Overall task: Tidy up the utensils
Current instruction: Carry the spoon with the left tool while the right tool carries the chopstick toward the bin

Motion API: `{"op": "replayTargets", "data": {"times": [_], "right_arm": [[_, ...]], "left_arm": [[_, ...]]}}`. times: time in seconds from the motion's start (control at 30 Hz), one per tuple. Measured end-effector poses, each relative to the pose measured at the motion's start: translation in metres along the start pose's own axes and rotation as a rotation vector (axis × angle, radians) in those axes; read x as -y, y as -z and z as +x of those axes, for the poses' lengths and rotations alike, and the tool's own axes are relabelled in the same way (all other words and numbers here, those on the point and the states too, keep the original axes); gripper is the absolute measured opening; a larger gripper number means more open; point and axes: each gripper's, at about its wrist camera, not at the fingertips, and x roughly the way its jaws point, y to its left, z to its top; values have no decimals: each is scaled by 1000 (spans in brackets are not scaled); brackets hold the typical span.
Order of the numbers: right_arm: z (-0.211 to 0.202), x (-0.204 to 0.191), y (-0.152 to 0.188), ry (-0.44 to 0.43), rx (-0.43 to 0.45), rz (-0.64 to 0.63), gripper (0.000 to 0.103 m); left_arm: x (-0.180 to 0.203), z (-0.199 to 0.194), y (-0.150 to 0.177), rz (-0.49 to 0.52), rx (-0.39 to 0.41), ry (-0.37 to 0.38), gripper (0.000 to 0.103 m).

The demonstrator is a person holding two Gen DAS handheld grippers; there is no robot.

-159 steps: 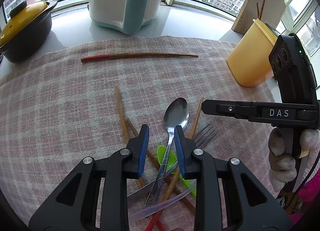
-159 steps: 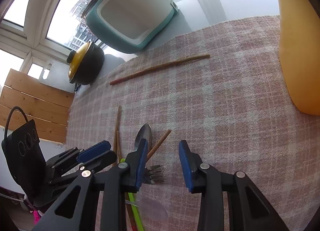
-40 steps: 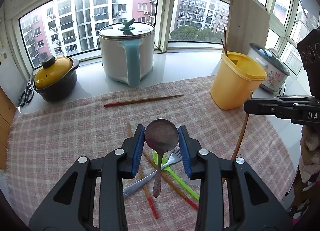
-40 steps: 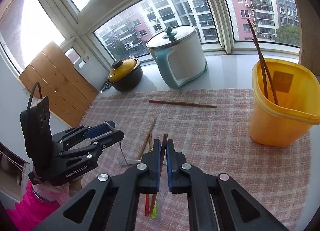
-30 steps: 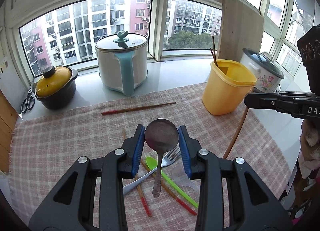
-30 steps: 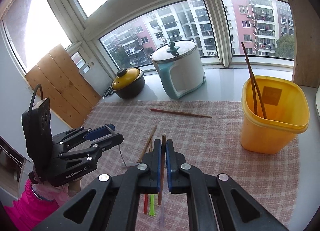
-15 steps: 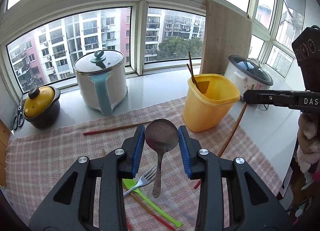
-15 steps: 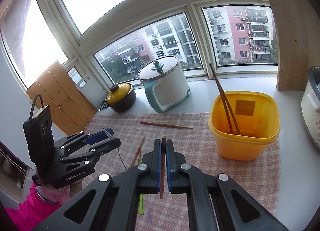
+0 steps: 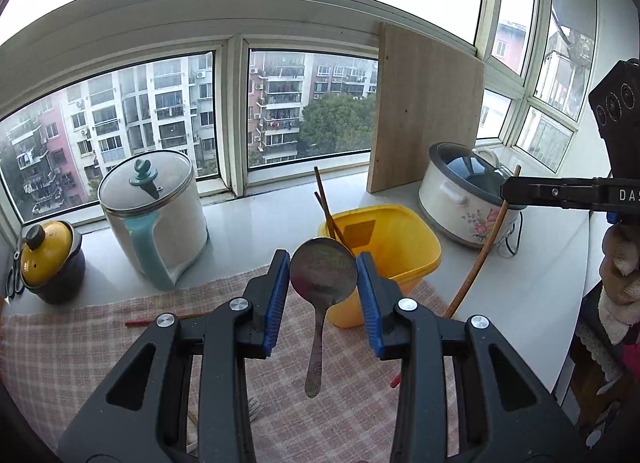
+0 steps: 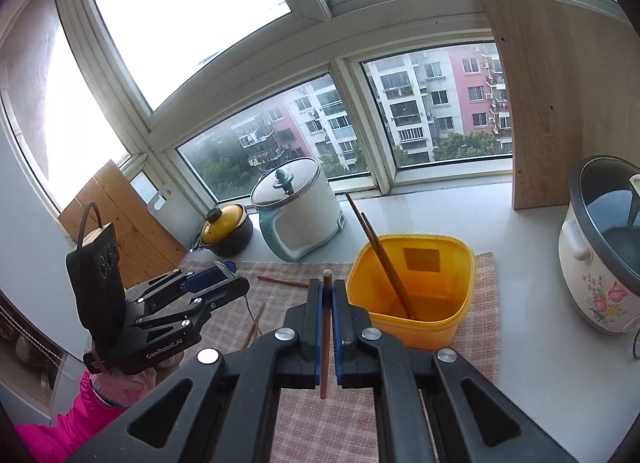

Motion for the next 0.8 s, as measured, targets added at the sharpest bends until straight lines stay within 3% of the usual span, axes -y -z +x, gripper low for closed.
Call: {"op": "replayTargets", "data": {"times": [0.47, 0.8], "right_arm": [[-31, 42, -51, 9, 63, -4, 2], [-38, 68, -72, 2, 109, 38, 2]], "left_arm": [[33, 32, -59, 11, 43, 4, 34], [46, 59, -81, 16, 48, 3, 34]]}}
